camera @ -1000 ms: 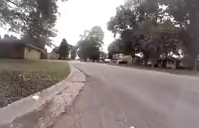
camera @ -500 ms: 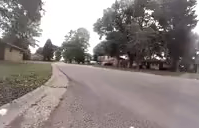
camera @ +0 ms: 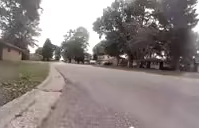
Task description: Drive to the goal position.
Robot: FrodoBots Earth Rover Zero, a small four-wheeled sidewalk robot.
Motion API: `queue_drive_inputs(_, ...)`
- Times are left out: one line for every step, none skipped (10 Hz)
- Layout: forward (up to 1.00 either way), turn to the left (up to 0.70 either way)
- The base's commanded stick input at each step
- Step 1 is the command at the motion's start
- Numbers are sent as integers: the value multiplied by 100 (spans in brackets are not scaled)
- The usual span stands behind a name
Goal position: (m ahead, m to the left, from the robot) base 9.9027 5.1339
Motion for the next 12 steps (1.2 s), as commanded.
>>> queue_drive_inputs(70, 0)
queue_drive_inputs(70, 0)
queue_drive_inputs(70, 0)
queue_drive_inputs(70, 0)
queue_drive_inputs(70, 0)
queue_drive_inputs(70, 0)
queue_drive_inputs(70, 0)
queue_drive_inputs(70, 0)
queue_drive_inputs(70, 0)
queue_drive_inputs(70, 0)
queue_drive_inputs(70, 0)
queue_drive_inputs(70, 0)
